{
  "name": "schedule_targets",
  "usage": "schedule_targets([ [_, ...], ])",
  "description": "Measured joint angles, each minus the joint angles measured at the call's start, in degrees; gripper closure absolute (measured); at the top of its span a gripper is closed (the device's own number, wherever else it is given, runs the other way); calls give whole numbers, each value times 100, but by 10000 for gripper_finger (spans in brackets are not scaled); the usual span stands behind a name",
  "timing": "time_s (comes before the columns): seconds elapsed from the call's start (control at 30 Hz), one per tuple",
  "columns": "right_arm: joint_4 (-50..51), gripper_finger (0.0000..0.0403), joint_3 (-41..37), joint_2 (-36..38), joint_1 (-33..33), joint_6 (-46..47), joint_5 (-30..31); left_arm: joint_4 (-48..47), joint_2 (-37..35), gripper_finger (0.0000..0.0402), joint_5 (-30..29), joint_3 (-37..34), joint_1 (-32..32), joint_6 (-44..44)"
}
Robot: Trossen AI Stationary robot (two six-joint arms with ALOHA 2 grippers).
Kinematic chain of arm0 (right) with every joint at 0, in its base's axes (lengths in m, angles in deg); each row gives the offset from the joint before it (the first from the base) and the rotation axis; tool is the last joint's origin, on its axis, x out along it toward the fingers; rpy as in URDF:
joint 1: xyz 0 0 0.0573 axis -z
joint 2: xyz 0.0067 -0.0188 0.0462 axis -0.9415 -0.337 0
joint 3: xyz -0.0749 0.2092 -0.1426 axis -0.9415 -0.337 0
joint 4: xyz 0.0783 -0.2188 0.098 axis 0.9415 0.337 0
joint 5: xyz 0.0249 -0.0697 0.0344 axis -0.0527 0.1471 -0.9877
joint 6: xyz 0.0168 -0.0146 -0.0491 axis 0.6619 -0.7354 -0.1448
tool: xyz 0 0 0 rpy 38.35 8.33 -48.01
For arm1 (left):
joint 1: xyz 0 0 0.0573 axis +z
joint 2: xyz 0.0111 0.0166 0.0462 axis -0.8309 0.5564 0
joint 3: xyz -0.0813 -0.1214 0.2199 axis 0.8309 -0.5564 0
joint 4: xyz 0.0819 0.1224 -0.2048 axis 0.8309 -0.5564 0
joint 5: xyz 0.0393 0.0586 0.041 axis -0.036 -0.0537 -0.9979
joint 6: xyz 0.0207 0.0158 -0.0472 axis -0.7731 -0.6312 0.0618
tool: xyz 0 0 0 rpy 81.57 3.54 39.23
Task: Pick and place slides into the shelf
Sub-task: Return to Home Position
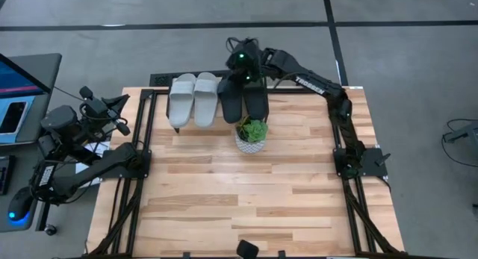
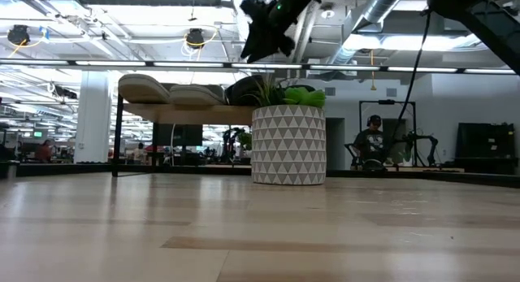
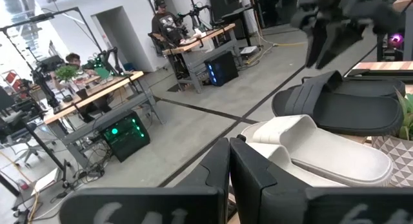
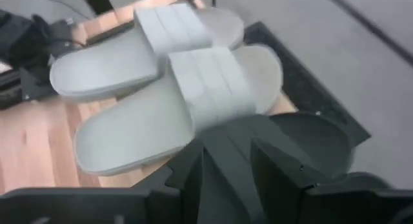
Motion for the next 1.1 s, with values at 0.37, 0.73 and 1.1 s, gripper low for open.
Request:
schedule_targets([
  [0.37,227,330,-87,1276,66,-673,1071,-42,-53,402,586,0,-99,-258],
  [0.73,-2253,337,-1814,2452,195,-1019,-1885,-120,-63,402,1743,2,-958,19],
  [1.1,-5492,337,-5423,3665,179,105,-2404,842,-59,402,2792,-1111,-2070,1099],
])
